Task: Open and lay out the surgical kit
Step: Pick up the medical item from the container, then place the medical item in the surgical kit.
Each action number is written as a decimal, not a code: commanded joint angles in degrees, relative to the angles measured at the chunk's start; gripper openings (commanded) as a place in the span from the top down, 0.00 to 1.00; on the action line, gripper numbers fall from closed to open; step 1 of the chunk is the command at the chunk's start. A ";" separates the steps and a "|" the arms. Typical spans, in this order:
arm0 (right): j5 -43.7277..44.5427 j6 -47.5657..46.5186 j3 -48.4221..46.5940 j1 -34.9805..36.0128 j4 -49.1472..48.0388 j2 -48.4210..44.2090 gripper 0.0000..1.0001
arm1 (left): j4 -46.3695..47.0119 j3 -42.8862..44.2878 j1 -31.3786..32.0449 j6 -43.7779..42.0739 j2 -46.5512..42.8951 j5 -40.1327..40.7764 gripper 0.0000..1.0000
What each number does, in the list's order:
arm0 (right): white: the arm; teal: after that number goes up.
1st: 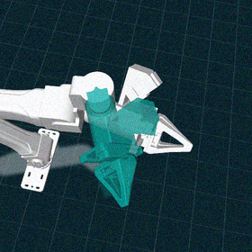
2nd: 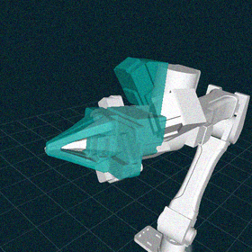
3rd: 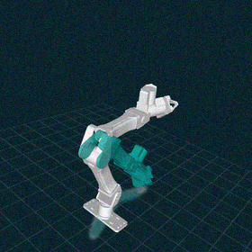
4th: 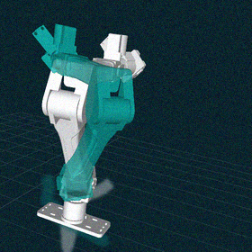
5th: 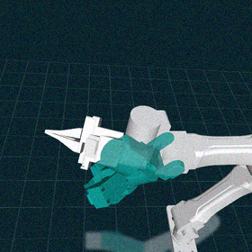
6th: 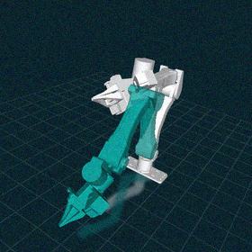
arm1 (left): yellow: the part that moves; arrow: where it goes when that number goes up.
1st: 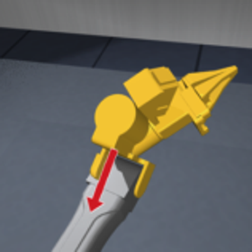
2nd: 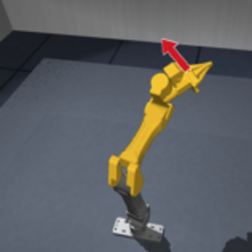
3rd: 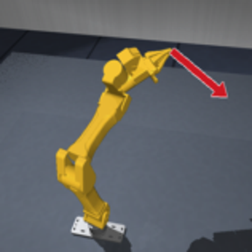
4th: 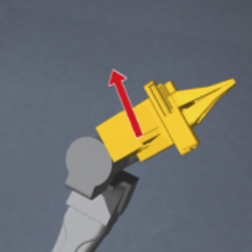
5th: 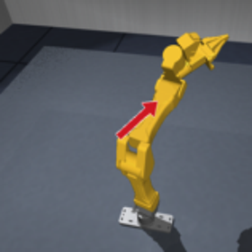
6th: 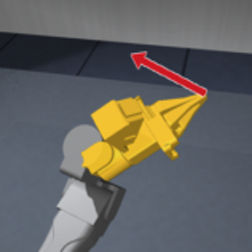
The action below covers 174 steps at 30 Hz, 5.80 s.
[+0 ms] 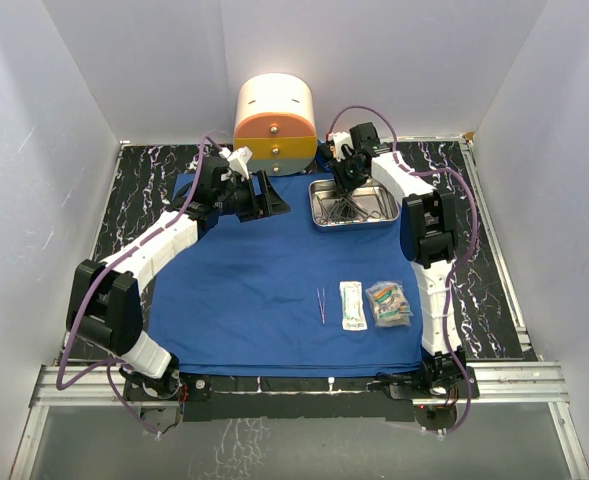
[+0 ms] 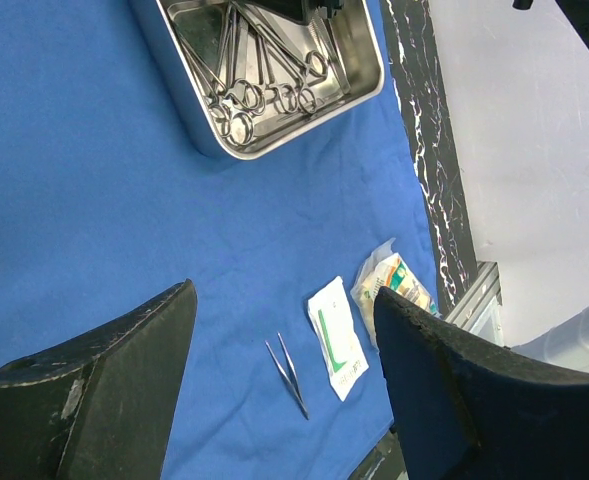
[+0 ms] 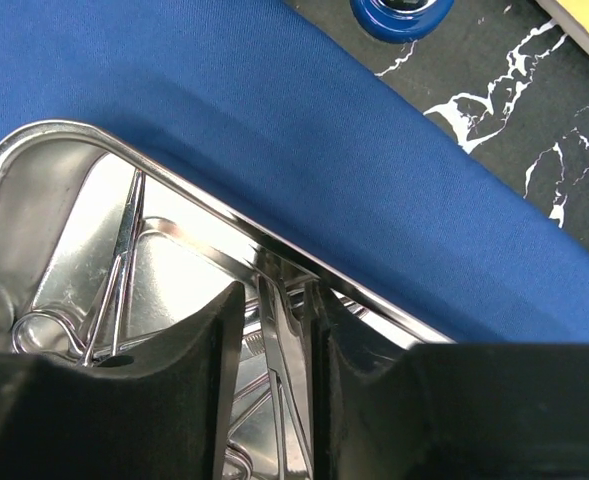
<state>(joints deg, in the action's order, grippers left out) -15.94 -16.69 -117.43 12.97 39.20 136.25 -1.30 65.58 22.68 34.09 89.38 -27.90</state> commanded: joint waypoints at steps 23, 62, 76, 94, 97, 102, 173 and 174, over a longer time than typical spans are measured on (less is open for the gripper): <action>5.36 -4.95 -2.38 -0.25 0.17 -2.76 1.00 | 0.93 -0.37 -0.53 0.34 -1.48 -1.27 0.29; -8.43 36.03 24.78 0.81 -33.08 -35.77 1.00 | -8.62 14.79 -3.85 -4.30 9.56 -1.49 0.12; -3.62 48.86 33.89 2.05 -35.85 -42.55 1.00 | -13.54 34.21 8.40 -9.60 19.37 4.67 0.21; -5.48 51.96 35.33 2.80 -36.47 -42.55 1.00 | -15.49 44.09 10.59 -7.74 27.21 10.26 0.49; -5.41 51.78 35.57 2.97 -36.64 -42.50 1.00 | -14.82 44.16 10.72 -7.57 27.29 9.88 0.53; -5.08 51.34 35.73 3.27 -36.72 -42.42 1.00 | -13.68 44.11 11.19 -7.02 27.53 8.45 0.60; -7.67 23.65 48.30 -8.60 -25.83 -57.23 0.67 | -23.07 1.76 29.71 16.78 15.09 12.46 1.00; -7.60 23.57 48.43 -8.66 -25.84 -57.56 0.67 | -23.17 2.00 29.75 17.06 15.53 12.51 1.00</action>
<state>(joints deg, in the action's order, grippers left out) -23.22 7.62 -69.47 4.49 15.77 81.43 -23.92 64.58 51.70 48.95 103.83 -15.81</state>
